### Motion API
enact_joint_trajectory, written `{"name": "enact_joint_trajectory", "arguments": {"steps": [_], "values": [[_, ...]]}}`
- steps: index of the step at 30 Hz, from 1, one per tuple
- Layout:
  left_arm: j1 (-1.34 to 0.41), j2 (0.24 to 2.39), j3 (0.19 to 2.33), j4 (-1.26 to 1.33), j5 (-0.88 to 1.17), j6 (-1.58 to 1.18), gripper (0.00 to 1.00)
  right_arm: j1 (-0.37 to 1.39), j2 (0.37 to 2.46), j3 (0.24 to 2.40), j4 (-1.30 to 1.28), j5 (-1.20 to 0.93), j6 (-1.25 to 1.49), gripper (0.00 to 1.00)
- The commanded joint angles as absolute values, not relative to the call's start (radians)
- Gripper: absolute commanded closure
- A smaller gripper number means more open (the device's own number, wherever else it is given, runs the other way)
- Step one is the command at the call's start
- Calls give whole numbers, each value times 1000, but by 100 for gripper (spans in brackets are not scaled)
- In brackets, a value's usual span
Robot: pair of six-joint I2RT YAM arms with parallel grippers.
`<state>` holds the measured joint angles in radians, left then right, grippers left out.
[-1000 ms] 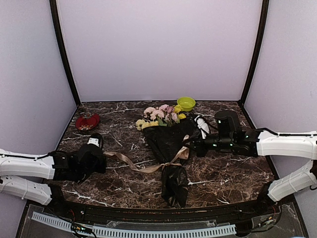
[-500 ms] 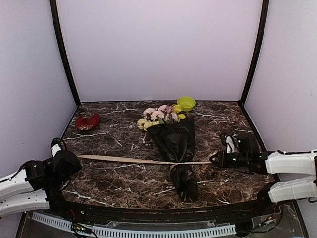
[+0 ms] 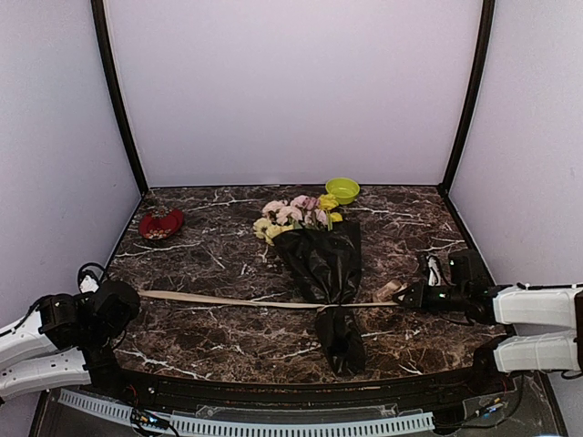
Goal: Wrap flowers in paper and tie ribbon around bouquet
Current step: Tie the folded bouquet together.
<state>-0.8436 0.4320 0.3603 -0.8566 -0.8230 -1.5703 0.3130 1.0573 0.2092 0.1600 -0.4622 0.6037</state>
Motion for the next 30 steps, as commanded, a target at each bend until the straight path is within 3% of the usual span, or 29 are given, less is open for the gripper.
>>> {"name": "enact_joint_trajectory", "arguments": {"steps": [1, 28, 30], "values": [[-793, 434, 377, -1139, -1100, -1738, 100, 232, 1085, 204, 76, -305, 575, 100], [-737, 404, 368, -1118, -1106, -1702, 100, 150, 1063, 218, 13, -340, 514, 100], [-737, 403, 370, -1064, -1100, -1611, 100, 156, 1064, 225, 12, -362, 511, 100]]}}
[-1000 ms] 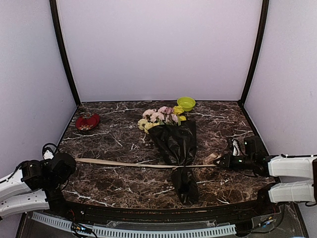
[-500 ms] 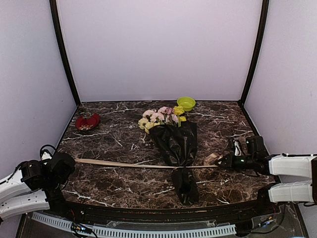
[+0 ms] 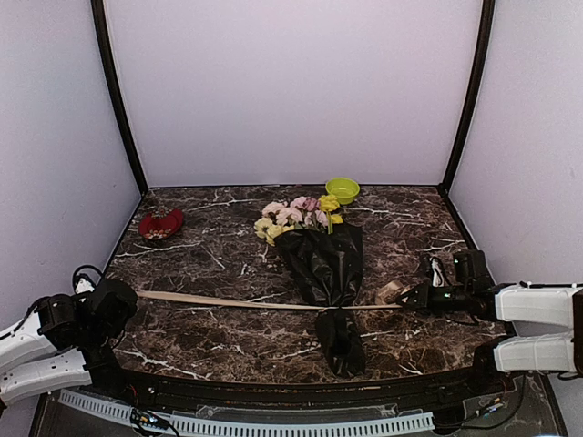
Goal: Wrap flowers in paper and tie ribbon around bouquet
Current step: Tie the folded bouquet together, then adjust the half-tied ribbon on the folded bouquet.
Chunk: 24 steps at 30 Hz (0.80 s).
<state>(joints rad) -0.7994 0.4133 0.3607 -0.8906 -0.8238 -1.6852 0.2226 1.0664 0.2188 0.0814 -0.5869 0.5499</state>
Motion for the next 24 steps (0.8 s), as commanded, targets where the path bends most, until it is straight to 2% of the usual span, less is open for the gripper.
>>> {"name": "enact_joint_trajectory", "arguments": {"steps": [1, 4, 6, 9, 12, 15, 21, 24], "values": [[-736, 405, 378, -983, -1089, -1490, 100, 171, 1065, 240, -4, -371, 510, 100], [-737, 446, 383, -567, -929, -1036, 100, 265, 1061, 309, -77, -334, 498, 100], [-743, 517, 386, -264, -767, -832, 100, 329, 1047, 344, -102, -293, 517, 98], [-817, 672, 463, 23, -694, -663, 100, 383, 1039, 370, -110, -287, 562, 78], [-999, 850, 597, 252, -706, -364, 100, 406, 1028, 400, -156, -298, 570, 67], [-1125, 1004, 744, 416, -579, -145, 100, 407, 968, 454, -247, -231, 545, 54], [-1238, 1154, 916, 613, -206, 23, 100, 408, 847, 572, -336, -112, 487, 43], [-1275, 1189, 972, 666, -138, 88, 100, 408, 861, 633, -405, -77, 438, 39]]}}
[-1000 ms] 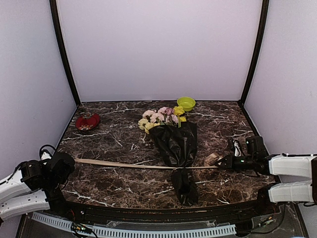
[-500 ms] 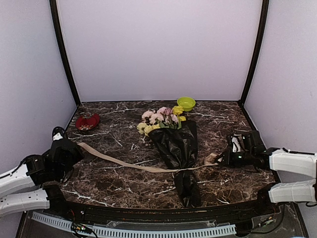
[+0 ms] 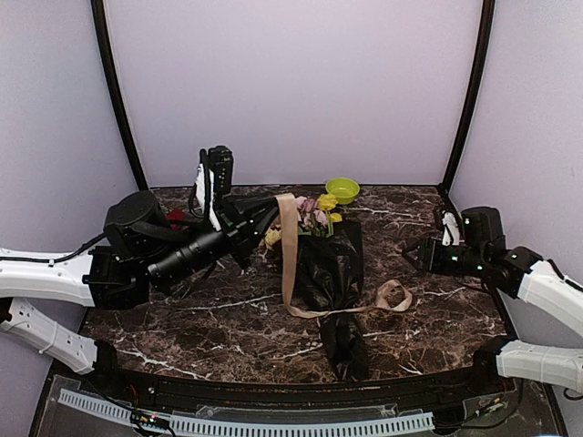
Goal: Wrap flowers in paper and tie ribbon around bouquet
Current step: Adjust the half-tied ribbon on the folded bouquet.
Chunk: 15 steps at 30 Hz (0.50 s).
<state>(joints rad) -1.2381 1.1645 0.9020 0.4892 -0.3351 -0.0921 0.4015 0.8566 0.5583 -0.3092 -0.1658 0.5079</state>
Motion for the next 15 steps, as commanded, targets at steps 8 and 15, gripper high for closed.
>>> {"name": "enact_joint_trajectory", "arguments": {"steps": [8, 15], "values": [[-1312, 1265, 1102, 672, -40, 169, 100, 666, 924, 638, -84, -452, 336, 48], [-1322, 1292, 1141, 683, -81, 212, 100, 1004, 1119, 643, 147, -363, 172, 38]]}}
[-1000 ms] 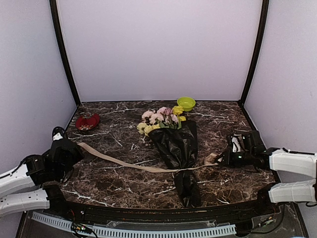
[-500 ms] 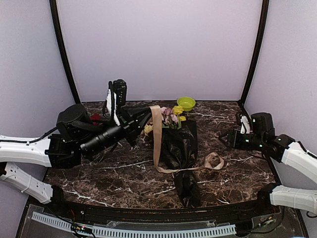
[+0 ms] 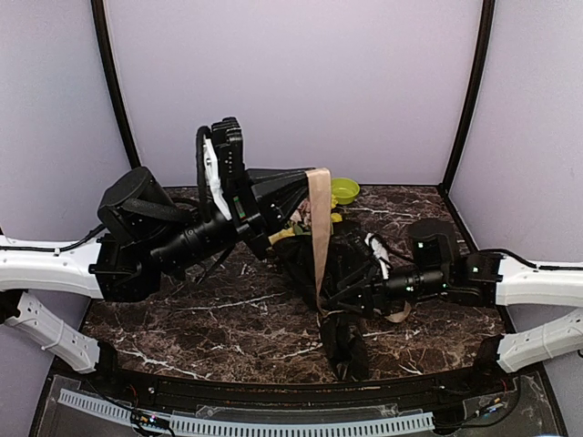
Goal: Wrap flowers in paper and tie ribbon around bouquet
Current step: Adjust the half-tied ribbon on the folded bouquet.
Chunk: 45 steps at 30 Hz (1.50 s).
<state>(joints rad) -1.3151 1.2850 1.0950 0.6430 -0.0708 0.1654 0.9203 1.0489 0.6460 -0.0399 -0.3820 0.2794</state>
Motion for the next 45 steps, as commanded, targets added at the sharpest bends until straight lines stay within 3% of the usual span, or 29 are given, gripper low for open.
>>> {"name": "enact_joint_trajectory", "arguments": {"steps": [1, 2, 4, 17, 25, 45], "values": [[-1322, 1295, 1143, 679, -81, 216, 100, 1015, 1144, 643, 181, -363, 172, 38], [-1322, 1298, 1146, 680, -78, 218, 100, 1021, 1172, 647, 204, -293, 180, 28], [-1322, 1301, 1147, 689, -67, 220, 100, 1025, 1227, 669, 209, -235, 173, 25], [-1322, 1293, 1148, 693, -118, 239, 100, 1029, 1341, 662, 354, -222, 172, 26], [-1319, 1248, 1112, 675, -341, 241, 100, 1029, 1315, 627, 370, -222, 172, 26], [-1318, 1233, 1103, 660, -210, 250, 100, 1018, 1031, 561, 266, -222, 172, 26]]}}
